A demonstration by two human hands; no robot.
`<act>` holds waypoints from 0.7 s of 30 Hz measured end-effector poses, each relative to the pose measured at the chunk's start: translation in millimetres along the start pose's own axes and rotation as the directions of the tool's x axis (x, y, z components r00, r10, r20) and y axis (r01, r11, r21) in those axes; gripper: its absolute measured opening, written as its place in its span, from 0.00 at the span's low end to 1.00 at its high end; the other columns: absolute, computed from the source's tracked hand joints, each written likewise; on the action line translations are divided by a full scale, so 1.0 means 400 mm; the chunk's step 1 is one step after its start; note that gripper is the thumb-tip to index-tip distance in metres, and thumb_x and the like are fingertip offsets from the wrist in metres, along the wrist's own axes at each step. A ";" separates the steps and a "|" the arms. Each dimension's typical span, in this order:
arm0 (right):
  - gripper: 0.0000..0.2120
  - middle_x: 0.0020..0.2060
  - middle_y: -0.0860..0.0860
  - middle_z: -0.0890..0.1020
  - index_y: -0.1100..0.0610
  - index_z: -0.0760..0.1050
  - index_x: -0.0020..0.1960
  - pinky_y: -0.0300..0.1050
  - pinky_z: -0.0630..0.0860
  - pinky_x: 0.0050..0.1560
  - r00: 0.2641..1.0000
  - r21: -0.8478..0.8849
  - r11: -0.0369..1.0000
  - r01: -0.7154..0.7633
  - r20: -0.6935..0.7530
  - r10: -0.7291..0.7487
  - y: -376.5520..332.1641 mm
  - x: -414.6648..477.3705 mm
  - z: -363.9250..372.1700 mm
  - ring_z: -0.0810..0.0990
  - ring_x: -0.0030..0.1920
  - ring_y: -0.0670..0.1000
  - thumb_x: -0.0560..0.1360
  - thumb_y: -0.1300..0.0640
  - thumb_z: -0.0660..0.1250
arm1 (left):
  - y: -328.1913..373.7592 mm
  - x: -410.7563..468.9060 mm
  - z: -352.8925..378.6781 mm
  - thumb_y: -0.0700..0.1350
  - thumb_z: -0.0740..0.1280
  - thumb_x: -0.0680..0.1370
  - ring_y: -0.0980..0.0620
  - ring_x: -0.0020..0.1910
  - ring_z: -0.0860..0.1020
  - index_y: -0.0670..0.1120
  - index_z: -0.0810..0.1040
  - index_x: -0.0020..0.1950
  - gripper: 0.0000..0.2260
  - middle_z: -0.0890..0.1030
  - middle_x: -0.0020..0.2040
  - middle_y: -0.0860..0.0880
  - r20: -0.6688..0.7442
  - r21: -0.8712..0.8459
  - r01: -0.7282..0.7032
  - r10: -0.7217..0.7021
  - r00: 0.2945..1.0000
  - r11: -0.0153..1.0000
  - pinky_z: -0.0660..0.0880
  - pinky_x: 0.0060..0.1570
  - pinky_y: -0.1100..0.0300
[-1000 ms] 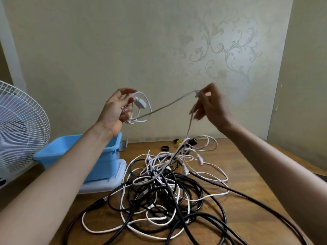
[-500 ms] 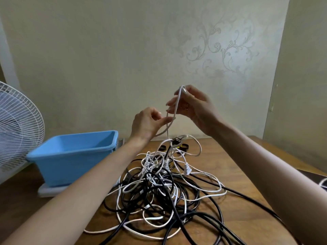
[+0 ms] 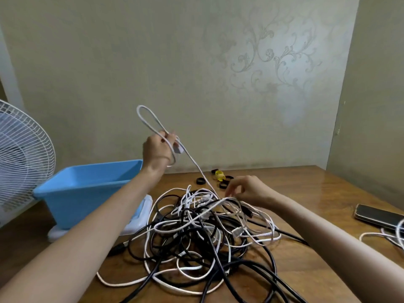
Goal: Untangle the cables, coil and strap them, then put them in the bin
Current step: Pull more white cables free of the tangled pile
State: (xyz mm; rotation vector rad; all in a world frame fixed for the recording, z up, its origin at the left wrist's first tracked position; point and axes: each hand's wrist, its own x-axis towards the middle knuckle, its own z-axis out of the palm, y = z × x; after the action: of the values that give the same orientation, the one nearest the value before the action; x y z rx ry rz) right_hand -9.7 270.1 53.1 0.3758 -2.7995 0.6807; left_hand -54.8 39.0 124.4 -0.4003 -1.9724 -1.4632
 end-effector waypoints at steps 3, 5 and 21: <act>0.13 0.39 0.43 0.80 0.39 0.79 0.39 0.43 0.73 0.43 0.995 -0.053 0.998 -0.016 0.094 0.021 0.014 -0.005 -0.001 0.77 0.39 0.43 0.73 0.58 0.66 | -0.011 0.023 -0.017 0.45 0.63 0.80 0.63 0.23 0.70 0.46 0.75 0.33 0.15 0.75 0.25 0.55 -0.074 -0.113 0.003 -0.011 0.997 0.994 0.64 0.29 0.66; 0.07 0.38 0.46 0.80 0.47 0.80 0.42 0.42 0.74 0.39 0.987 0.051 0.997 -0.061 0.150 0.052 0.007 -0.008 -0.008 0.77 0.38 0.46 0.73 0.58 0.66 | -0.013 0.035 -0.024 0.46 0.63 0.80 0.64 0.23 0.70 0.49 0.75 0.33 0.15 0.75 0.24 0.56 -0.148 -0.221 -0.003 -0.031 0.988 0.975 0.66 0.31 0.66; 0.14 0.21 0.56 0.72 0.66 0.75 0.34 0.35 0.66 0.20 0.831 0.850 0.401 -0.342 0.074 0.551 0.097 0.014 0.025 0.70 0.17 0.50 0.77 0.64 0.61 | -0.029 0.194 -0.264 0.49 0.62 0.76 0.54 0.29 0.74 0.52 0.70 0.30 0.13 0.76 0.29 0.53 -0.731 -0.339 -0.208 -0.118 0.672 0.918 0.72 0.36 0.58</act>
State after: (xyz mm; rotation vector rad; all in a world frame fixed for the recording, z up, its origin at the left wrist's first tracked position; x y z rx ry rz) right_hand -28.3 297.7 29.8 -0.3598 -2.1092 2.0795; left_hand -86.6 -73.4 184.7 0.0130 -0.9938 -1.6442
